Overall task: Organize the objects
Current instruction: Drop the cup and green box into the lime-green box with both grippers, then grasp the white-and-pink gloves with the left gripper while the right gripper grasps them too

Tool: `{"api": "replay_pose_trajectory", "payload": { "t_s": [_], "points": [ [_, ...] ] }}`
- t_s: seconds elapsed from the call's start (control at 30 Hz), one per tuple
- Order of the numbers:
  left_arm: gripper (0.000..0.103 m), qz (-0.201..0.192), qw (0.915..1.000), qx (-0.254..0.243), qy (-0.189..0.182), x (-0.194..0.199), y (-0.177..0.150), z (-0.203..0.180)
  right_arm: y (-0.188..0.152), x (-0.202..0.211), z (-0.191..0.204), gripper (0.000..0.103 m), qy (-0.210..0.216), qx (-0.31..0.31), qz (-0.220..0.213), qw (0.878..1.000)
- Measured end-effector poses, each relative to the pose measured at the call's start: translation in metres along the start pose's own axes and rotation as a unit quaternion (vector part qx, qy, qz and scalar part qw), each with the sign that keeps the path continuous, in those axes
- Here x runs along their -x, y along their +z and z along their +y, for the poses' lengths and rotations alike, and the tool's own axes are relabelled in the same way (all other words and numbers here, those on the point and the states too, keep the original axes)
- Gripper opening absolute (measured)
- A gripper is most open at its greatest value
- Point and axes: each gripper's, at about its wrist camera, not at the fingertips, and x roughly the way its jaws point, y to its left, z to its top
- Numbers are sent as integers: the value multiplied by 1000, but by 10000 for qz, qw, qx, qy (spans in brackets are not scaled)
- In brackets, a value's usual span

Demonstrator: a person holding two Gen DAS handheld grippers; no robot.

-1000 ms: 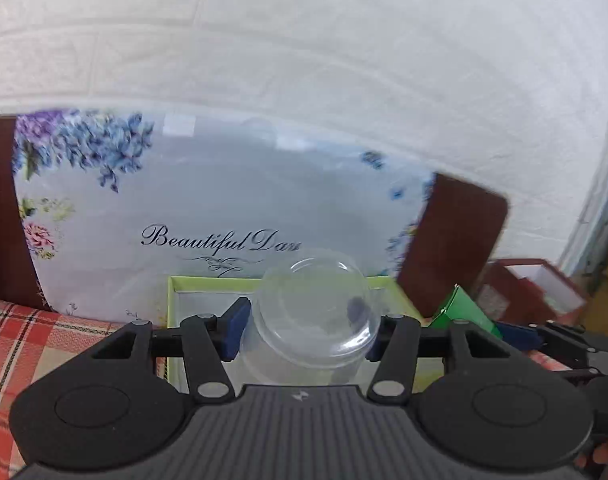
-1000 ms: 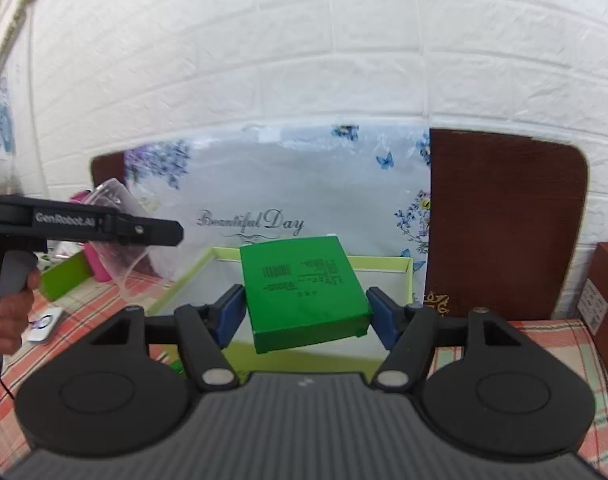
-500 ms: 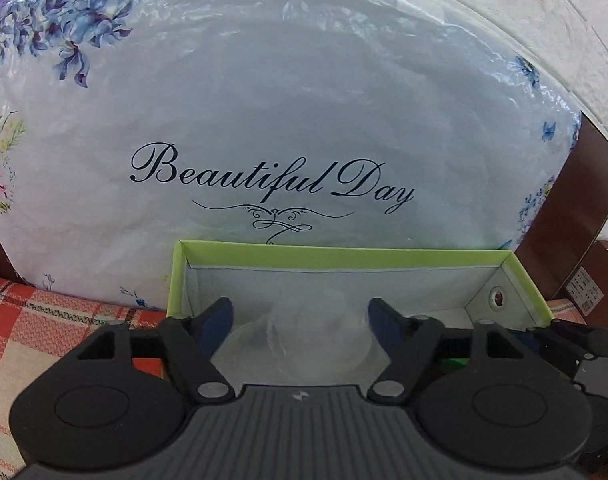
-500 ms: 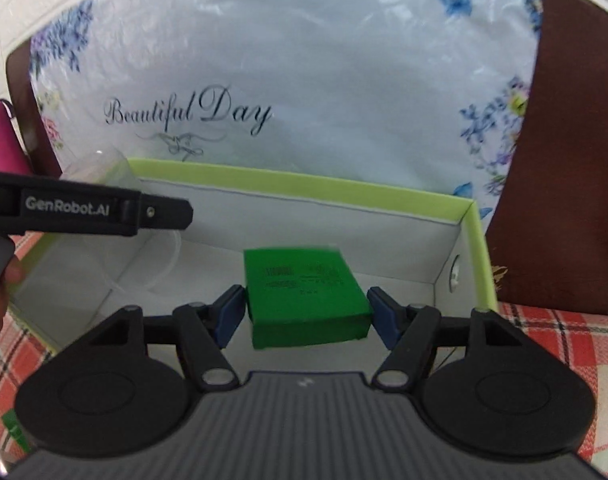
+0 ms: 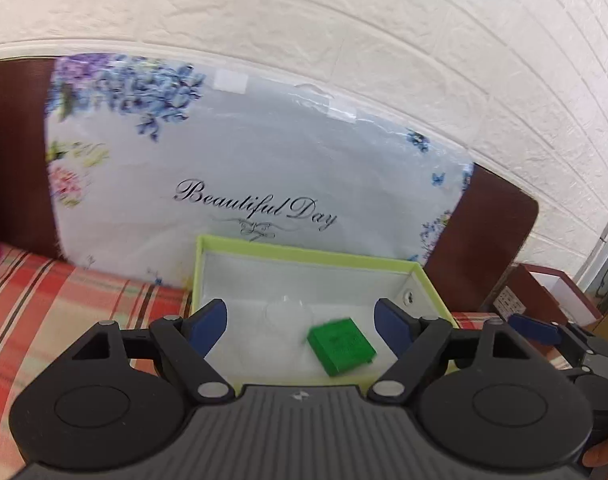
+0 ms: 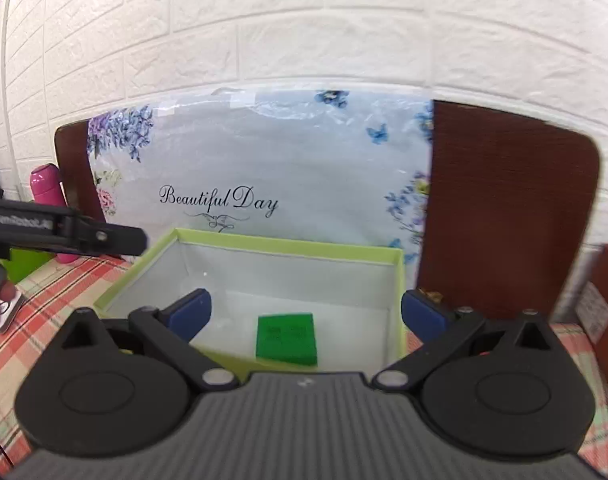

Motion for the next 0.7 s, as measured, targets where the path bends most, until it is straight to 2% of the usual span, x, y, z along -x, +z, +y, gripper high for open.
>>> {"api": "replay_pose_trajectory", "payload": {
  "t_s": [0.2,0.4,0.53,0.7],
  "points": [
    [84,56,9999,-33,-107,56,-59,-14,-45,71,-3,103,85,-246,-72,9996],
    [84,378,9986,219,-305,88,-117,-14,-108,130,-14,103,-4,-750,239,9969],
    [84,613,9974,-90,-361,100,-148,-21,-152,160,-11,103,-277,-749,425,9959],
    [84,935,9927,-336,-678,103,-176,-34,-194,178,-3,103,-373,-794,738,9934]
  ]
}}
